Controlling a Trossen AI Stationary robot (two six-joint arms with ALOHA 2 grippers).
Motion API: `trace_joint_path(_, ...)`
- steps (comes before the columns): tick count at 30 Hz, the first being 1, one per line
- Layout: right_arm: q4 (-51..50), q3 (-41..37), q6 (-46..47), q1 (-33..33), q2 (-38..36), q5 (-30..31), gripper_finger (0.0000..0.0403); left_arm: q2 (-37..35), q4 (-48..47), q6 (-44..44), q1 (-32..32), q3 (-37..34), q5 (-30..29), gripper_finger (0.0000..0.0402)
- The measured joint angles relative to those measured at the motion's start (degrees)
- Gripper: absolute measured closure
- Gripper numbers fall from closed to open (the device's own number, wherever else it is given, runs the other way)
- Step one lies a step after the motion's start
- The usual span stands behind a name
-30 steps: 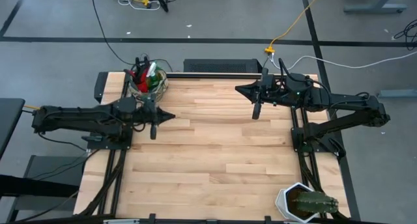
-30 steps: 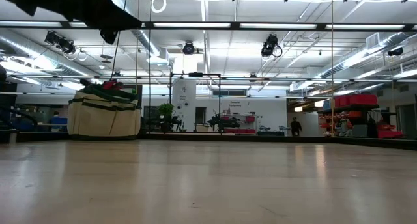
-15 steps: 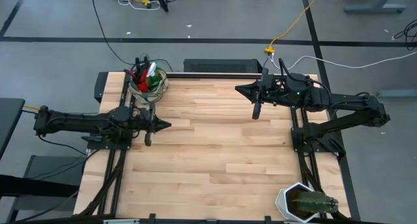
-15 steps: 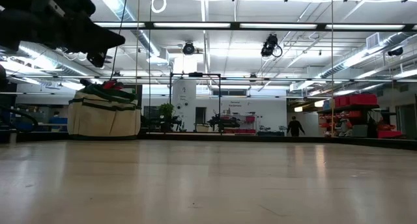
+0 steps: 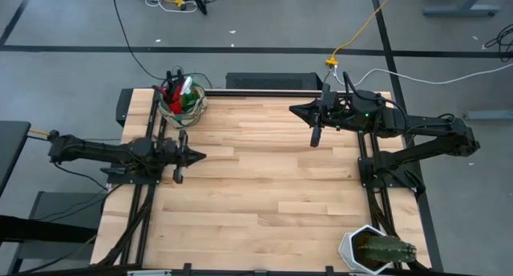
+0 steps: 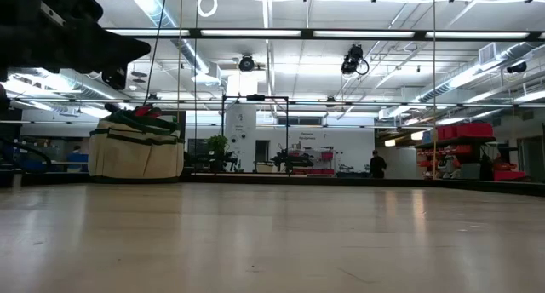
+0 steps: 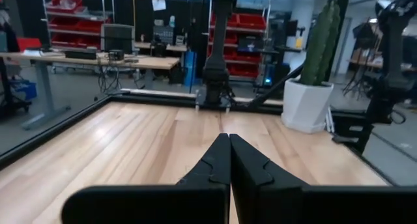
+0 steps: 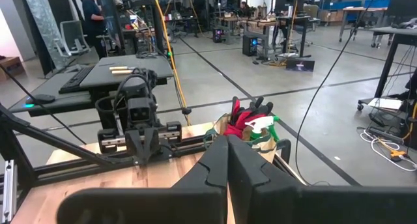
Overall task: Pick & Place Garden tools in Gardening bag
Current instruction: Return to Home Position
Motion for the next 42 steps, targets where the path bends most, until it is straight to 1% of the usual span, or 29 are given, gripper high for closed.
trace_joint_path(8, 0.02, 0.00, 0.03, 0.00, 0.00, 0.00, 0.0399, -3.90, -1.94, 2.69, -0.04, -0.32, 0.20, 0.0401)
trace_joint_path(15, 0.00, 0.00, 0.10, 0.00, 0.00, 0.00, 0.0399, -9.65, -10.33, 3.19, -0.04, -0.34, 0.23, 0.0400)
trace_joint_path(20, 0.00, 0.00, 0.21, 0.00, 0.02, 0.00, 0.0399, -13.43, -13.41, 3.20, 0.25, -0.37, 0.36, 0.0400)
trace_joint_path(23, -0.02, 0.00, 0.19, 0.00, 0.00, 0.00, 0.0399, -15.66, -15.51, 3.88, 1.22, -0.37, 2.74, 0.0400)
trace_joint_path(27, 0.00, 0.00, 0.19, 0.00, 0.01, 0.00, 0.0399, -15.79, -16.49, 4.75, 2.94, -0.39, 5.83, 0.0400)
trace_joint_path(33, 0.00, 0.00, 0.14, 0.00, 0.00, 0.00, 0.0399, -15.77, -18.02, 5.60, 5.10, -0.34, 6.48, 0.0400)
trace_joint_path(38, -0.01, 0.00, -0.01, 0.00, 0.00, 0.00, 0.0399, -15.49, -18.29, 5.98, 5.62, -0.34, 6.99, 0.0399)
trace_joint_path(42, 0.00, 0.00, -0.01, 0.00, 0.00, 0.02, 0.0399, -14.84, -18.48, 4.24, 5.62, -0.34, 6.19, 0.0399)
